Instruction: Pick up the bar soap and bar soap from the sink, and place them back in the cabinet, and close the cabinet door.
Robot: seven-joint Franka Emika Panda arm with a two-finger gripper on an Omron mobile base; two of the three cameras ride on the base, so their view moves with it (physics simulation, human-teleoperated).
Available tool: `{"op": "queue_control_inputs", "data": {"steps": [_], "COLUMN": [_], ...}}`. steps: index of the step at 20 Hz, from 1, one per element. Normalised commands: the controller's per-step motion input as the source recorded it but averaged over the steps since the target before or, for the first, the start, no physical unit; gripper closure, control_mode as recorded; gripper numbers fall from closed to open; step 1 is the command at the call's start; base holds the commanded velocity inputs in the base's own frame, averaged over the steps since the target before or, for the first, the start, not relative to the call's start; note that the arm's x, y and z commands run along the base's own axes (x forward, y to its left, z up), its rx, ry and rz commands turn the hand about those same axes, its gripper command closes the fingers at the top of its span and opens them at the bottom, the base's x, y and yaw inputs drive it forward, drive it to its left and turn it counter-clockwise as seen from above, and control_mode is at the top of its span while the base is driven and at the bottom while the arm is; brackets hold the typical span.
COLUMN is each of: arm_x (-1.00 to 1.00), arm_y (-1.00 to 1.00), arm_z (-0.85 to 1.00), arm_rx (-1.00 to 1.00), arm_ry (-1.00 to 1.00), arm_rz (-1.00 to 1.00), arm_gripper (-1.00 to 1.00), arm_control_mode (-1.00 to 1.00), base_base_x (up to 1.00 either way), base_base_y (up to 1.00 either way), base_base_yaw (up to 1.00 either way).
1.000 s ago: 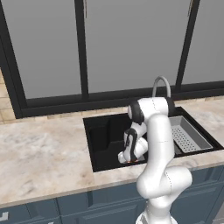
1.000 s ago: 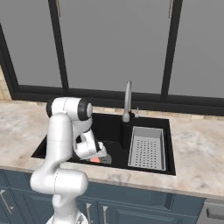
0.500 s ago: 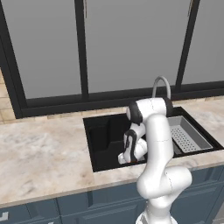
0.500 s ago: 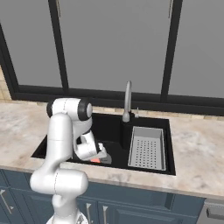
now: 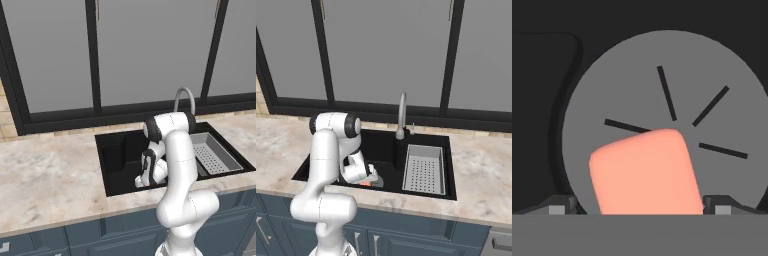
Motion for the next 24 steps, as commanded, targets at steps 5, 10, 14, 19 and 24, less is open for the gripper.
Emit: {"op": "queue_control_inputs", "data": {"steps": [5, 10, 14, 19, 24], "arm_x": [0.00, 0.00, 0.00, 0.00, 0.00], "arm_y": [-0.10, -0.07, -0.01, 0.00, 0.00], "arm_z": [0.00, 0.00, -0.03, -0.01, -0.03], "arm_rx": [0.00, 0.00, 0.00, 0.00, 0.00], "arm_ry": [0.00, 0.00, 0.00, 0.00, 0.00], "arm_rz": [0.00, 0.00, 0.00, 0.00, 0.00], "arm_gripper": [-1.00, -1.00, -1.00, -1.00, -1.00], "arm_control_mode": [-1.00, -1.00, -1.00, -1.00, -1.00], "base_base_x": [0.00, 0.00, 0.00, 0.00, 0.00], "base_base_y": [0.00, 0.00, 0.00, 0.00, 0.00], "base_base_yaw": [0.00, 0.00, 0.00, 0.00, 0.00]}}
